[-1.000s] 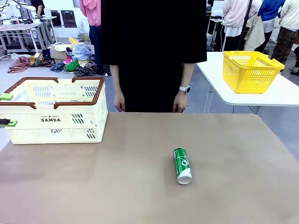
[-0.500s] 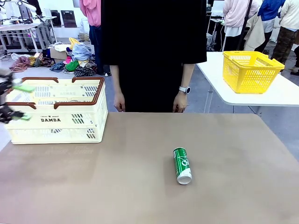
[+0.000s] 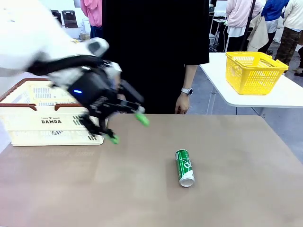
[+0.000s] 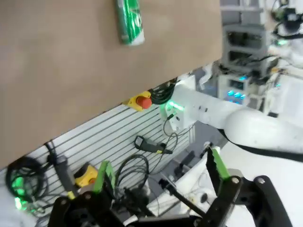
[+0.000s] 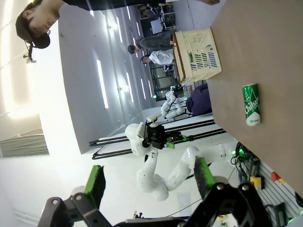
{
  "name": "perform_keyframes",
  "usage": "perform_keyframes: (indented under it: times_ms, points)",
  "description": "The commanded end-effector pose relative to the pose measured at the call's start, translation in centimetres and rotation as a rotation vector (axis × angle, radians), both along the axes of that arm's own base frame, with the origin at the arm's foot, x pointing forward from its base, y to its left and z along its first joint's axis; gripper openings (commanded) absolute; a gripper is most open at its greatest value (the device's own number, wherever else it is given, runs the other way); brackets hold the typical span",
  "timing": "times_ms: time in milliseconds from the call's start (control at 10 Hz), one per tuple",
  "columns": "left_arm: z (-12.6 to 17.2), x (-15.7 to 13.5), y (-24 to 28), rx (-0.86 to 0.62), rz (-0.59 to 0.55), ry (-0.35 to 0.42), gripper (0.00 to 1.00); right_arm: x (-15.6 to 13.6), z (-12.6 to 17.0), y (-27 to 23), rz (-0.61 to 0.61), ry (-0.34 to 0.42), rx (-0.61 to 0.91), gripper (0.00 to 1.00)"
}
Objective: Place the drinks into the Shopping basket.
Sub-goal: Pick up one drink and place it into the Shopping basket.
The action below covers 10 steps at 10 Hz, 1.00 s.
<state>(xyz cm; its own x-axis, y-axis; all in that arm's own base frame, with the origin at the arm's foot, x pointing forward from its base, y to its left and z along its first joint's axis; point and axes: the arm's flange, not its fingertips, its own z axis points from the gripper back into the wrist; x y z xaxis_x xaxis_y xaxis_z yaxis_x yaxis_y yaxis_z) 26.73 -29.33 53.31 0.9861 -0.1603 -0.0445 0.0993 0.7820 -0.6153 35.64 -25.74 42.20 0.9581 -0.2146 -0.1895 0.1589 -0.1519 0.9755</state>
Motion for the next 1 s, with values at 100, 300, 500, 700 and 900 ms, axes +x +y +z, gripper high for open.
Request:
perform_keyframes:
  times_ms: [100, 300, 500, 700, 900]
  points:
    - [-1.2, 4.6, -1.6, 0.000, 0.034, 0.062, 1.00, -0.2, 0.5, 0.1, 0.003, 0.012, 0.002, 1.00]
    - [-1.3, 1.3, -2.4, 0.017, -0.002, 0.008, 1.00, -0.2, 0.5, 0.1, 0.003, 0.012, 0.002, 1.00]
    - [-1.3, 1.3, -2.4, 0.017, -0.002, 0.008, 1.00, -0.2, 0.5, 0.1, 0.003, 0.012, 0.002, 1.00]
    - [-1.2, 1.7, -3.1, 0.001, -0.027, 0.013, 1.00, -0.2, 0.5, 0.1, 0.003, 0.012, 0.002, 1.00]
    - [-3.5, 3.0, -7.6, 0.208, 0.145, 0.060, 1.00, -0.2, 0.5, 0.1, 0.003, 0.012, 0.002, 1.00]
